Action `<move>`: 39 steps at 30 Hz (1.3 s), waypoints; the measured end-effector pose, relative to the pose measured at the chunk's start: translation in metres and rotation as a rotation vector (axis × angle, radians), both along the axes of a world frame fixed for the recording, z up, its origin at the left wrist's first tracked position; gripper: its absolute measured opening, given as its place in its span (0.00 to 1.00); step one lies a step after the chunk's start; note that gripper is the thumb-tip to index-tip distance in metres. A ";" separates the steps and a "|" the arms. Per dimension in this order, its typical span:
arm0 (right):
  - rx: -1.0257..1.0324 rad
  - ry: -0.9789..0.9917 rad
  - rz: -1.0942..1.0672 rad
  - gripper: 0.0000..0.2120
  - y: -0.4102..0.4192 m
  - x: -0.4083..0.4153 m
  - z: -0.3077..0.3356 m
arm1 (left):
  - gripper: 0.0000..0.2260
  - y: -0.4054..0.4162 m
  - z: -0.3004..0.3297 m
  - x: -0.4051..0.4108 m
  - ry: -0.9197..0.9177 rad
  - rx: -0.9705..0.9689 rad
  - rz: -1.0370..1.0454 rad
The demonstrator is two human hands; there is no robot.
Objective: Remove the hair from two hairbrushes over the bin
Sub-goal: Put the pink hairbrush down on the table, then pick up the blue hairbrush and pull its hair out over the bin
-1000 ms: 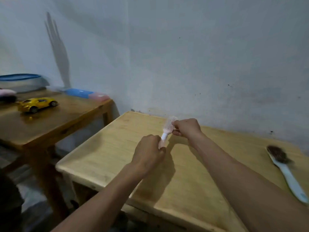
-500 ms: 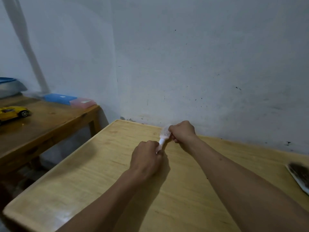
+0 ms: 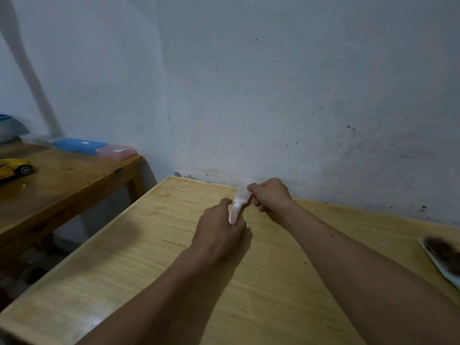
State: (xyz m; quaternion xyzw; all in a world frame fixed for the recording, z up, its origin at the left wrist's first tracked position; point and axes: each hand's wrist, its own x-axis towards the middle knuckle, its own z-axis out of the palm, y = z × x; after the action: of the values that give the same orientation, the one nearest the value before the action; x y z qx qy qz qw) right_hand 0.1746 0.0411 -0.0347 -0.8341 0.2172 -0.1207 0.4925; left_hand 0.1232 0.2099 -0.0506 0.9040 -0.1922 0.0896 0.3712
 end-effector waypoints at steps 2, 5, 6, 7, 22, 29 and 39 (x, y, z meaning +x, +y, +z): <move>-0.021 0.002 0.027 0.12 -0.006 -0.010 0.009 | 0.28 -0.001 0.001 -0.005 0.015 -0.024 0.007; -0.100 0.013 0.073 0.13 -0.021 -0.029 0.027 | 0.29 -0.010 0.002 -0.015 -0.054 0.020 0.032; -0.118 0.008 0.083 0.13 -0.028 -0.036 0.032 | 0.28 -0.015 0.004 -0.020 -0.083 0.044 0.025; -0.131 0.007 0.090 0.13 -0.035 -0.043 0.036 | 0.28 -0.023 0.006 -0.026 -0.097 0.054 0.015; -0.739 0.389 -0.211 0.19 -0.191 -0.217 0.071 | 0.23 -0.199 0.014 -0.179 0.152 0.164 -0.384; -0.325 0.514 -0.178 0.21 -0.213 -0.253 0.050 | 0.22 -0.239 0.027 -0.219 0.224 0.281 -0.491; -0.138 0.311 -0.116 0.11 -0.173 -0.235 0.067 | 0.14 -0.210 0.031 -0.198 0.581 -0.174 -0.404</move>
State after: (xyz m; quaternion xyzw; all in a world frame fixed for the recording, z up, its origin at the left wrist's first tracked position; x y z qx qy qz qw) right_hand -0.0605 -0.1324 0.0323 -0.8606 0.3296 -0.0328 0.3869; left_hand -0.0747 -0.0001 -0.0199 0.8005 -0.2450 -0.2301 0.4962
